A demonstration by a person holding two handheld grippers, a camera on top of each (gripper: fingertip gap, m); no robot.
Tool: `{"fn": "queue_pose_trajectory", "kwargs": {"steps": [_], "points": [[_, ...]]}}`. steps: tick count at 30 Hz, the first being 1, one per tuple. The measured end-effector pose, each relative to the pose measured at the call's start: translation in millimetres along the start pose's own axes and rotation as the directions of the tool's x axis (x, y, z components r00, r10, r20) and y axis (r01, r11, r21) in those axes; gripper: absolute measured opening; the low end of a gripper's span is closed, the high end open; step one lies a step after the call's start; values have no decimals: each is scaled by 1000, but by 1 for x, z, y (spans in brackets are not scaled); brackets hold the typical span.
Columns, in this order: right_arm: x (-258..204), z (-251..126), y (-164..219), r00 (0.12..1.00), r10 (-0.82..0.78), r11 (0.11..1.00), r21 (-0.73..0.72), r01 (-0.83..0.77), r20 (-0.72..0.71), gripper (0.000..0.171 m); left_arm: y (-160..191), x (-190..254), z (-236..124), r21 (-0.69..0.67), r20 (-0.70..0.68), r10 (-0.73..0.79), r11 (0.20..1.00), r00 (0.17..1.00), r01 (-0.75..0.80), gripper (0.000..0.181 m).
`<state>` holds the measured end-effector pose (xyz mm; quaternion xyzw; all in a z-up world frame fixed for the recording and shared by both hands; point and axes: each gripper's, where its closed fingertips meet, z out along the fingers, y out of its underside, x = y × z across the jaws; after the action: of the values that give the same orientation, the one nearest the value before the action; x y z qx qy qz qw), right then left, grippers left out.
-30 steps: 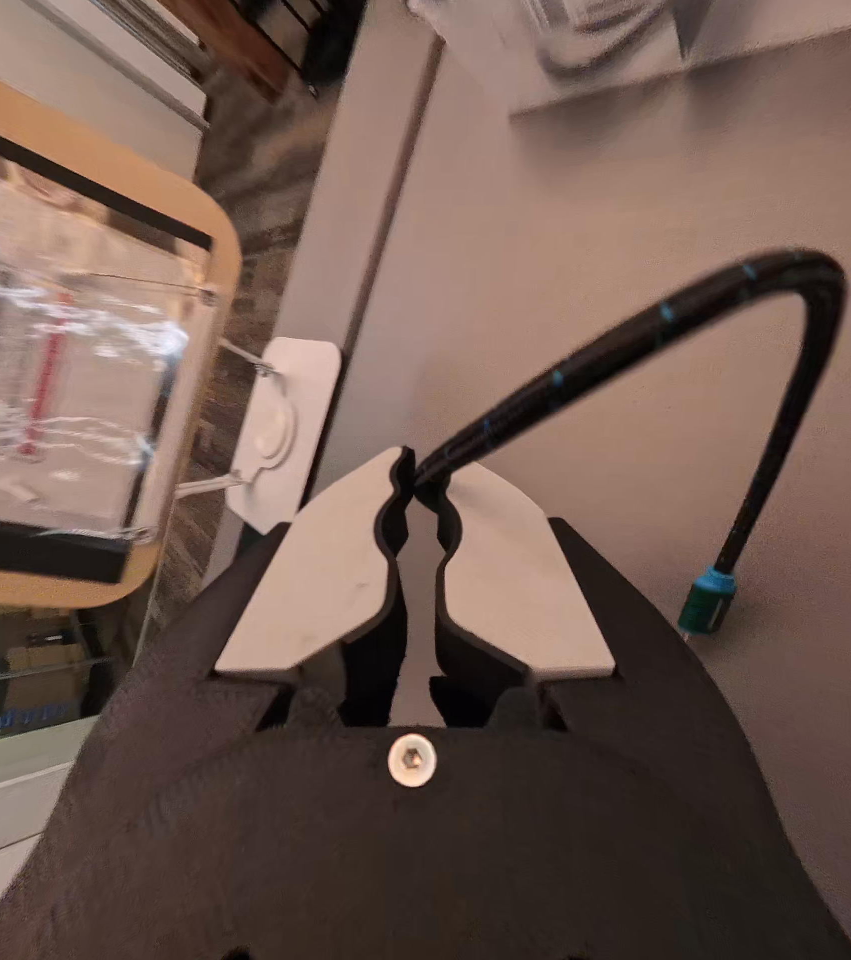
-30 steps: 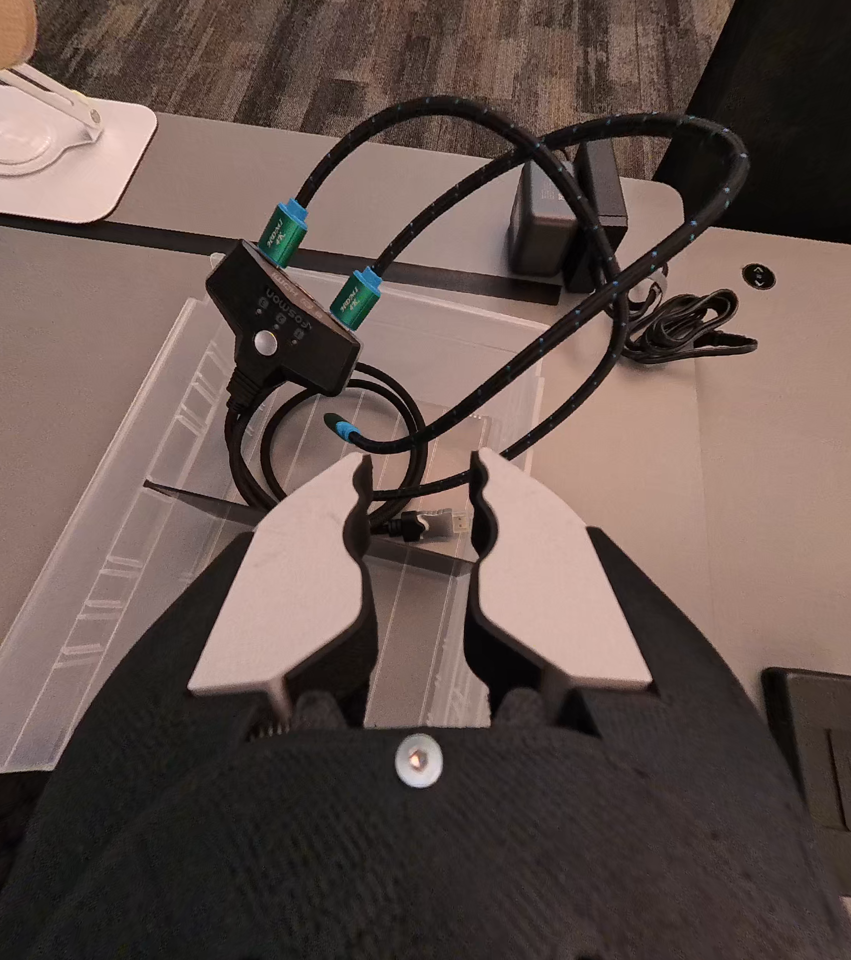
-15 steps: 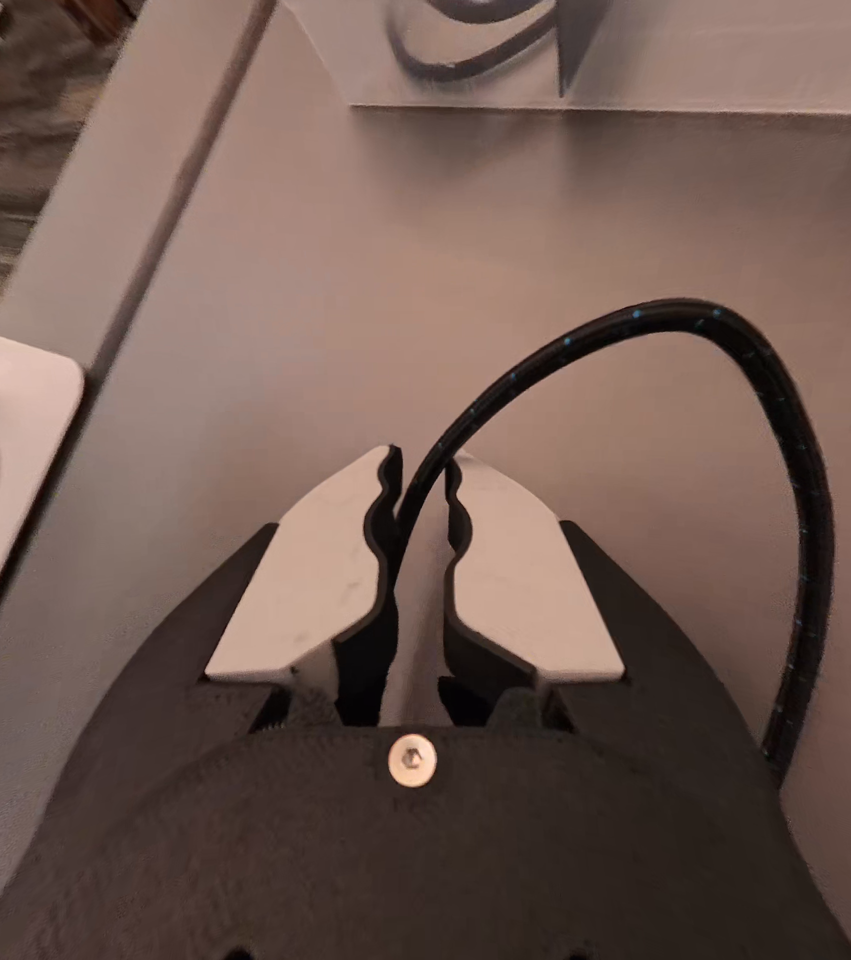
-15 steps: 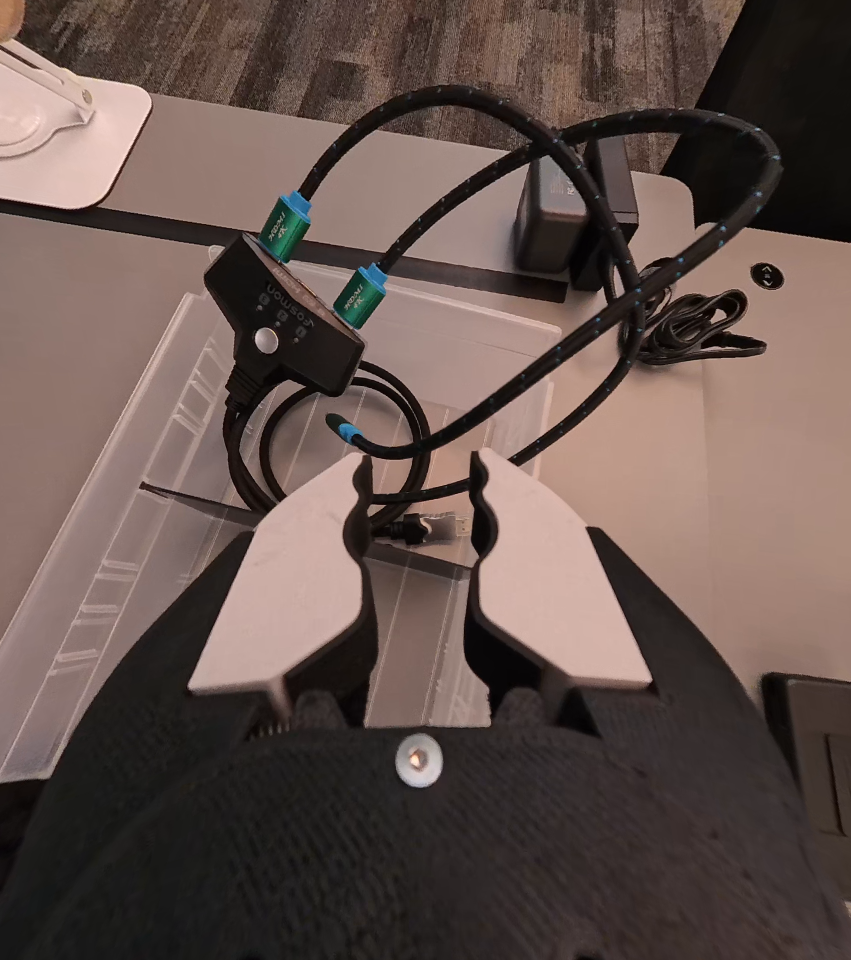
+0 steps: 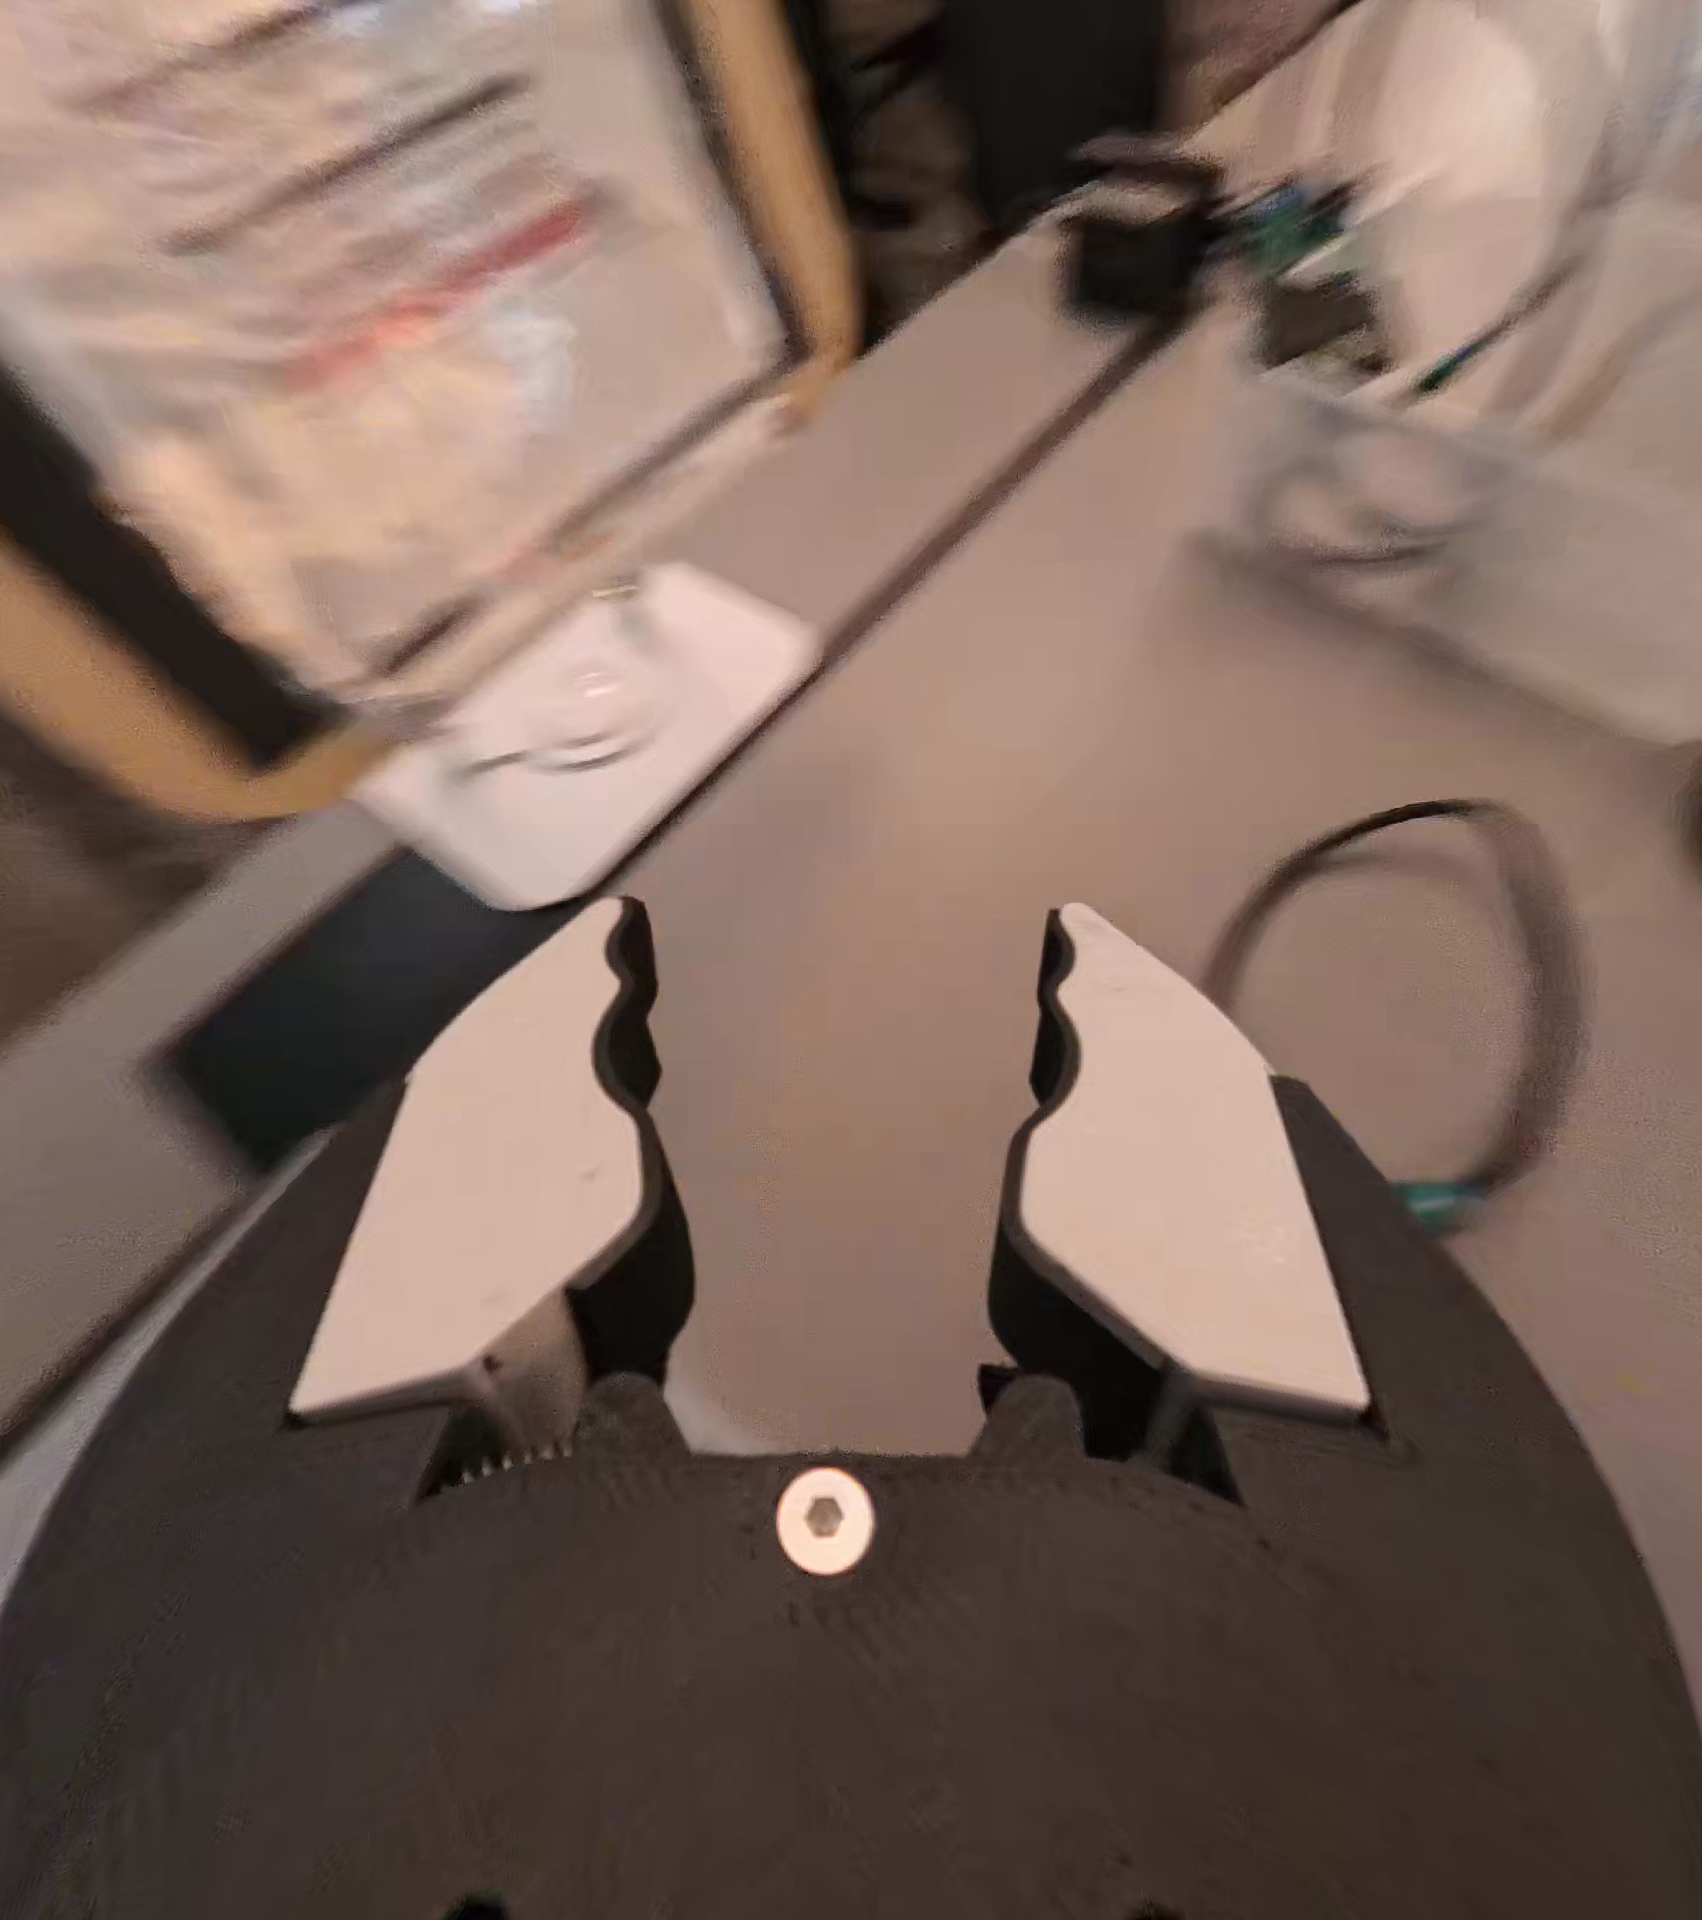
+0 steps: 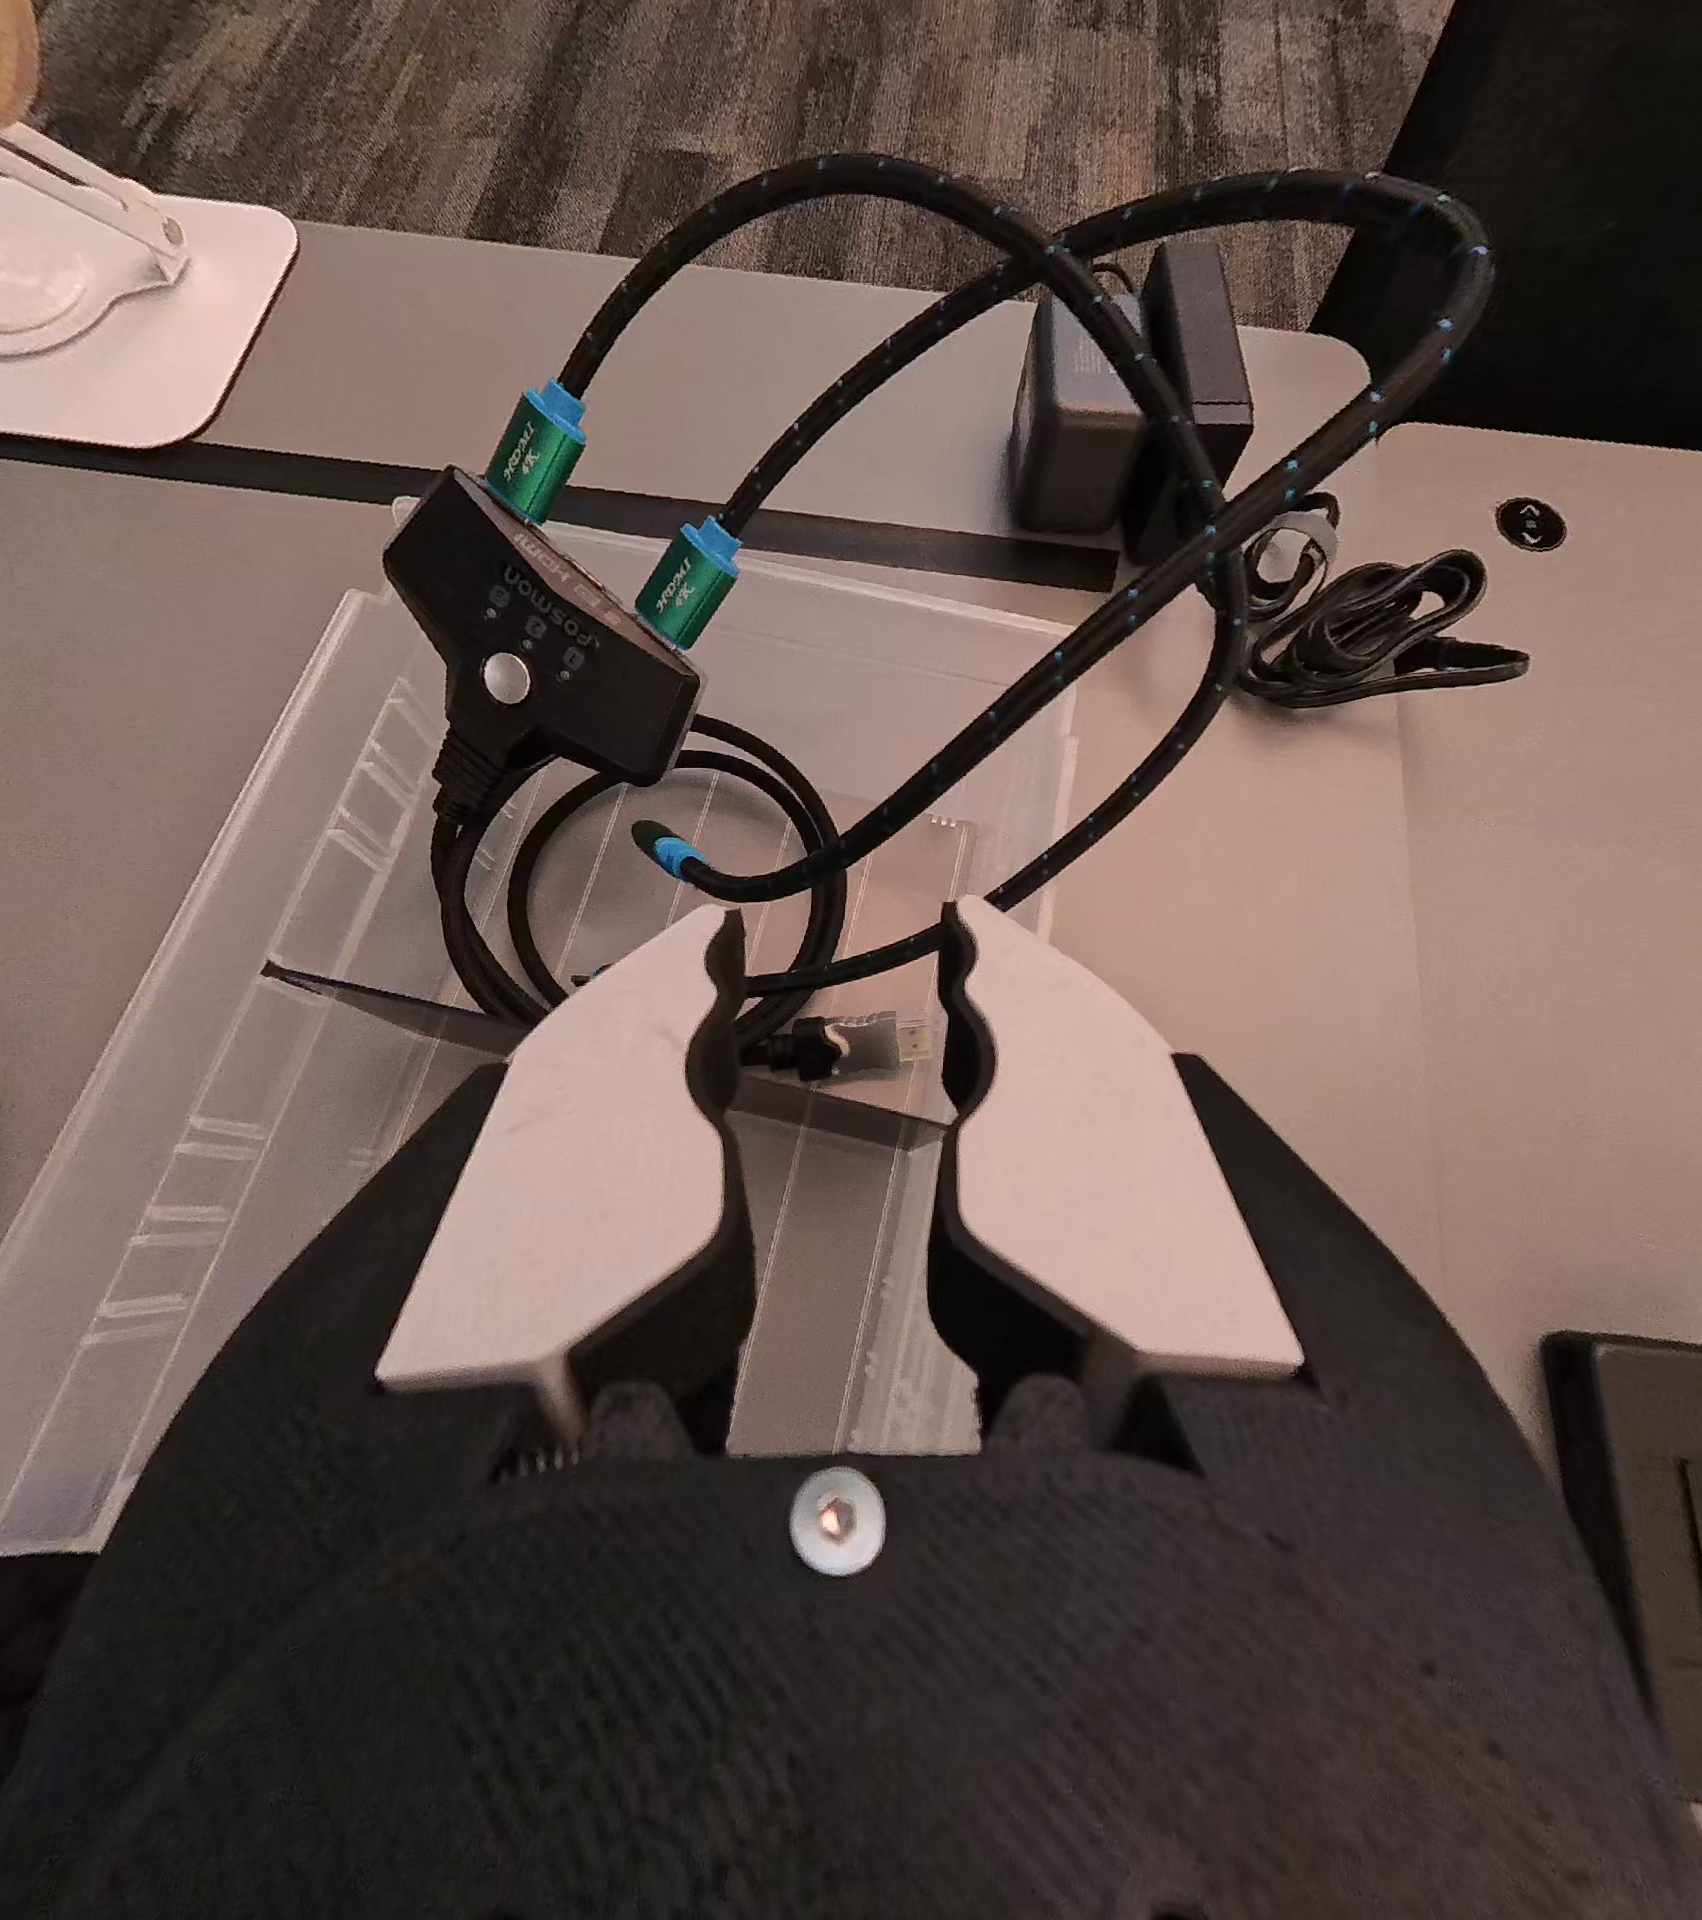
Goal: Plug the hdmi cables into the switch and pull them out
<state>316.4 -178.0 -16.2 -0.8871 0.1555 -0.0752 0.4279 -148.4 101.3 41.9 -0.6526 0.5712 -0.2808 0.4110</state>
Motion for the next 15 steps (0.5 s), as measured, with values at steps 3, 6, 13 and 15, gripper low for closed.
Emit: {"fn": "queue_pose_trajectory", "kwargs": {"steps": [3,6,13,15], "points": [[-1,2,-2,1000,-8,1000,4,8,4,36,36,-85,-15,-131,184,197,976,963,-174,68],[-1,3,0,1000,-26,1000,-7,26,-5,36,100,-132,-18,-401,135,402,858,906,-321,63],[6,2,5,999,-26,999,-29,25,-39,36,209,-177,-35,-793,-164,527,432,834,-429,72],[10,1,8,998,-18,999,-41,16,-57,36,226,-181,-39,-830,-238,491,345,838,-438,72]]}}
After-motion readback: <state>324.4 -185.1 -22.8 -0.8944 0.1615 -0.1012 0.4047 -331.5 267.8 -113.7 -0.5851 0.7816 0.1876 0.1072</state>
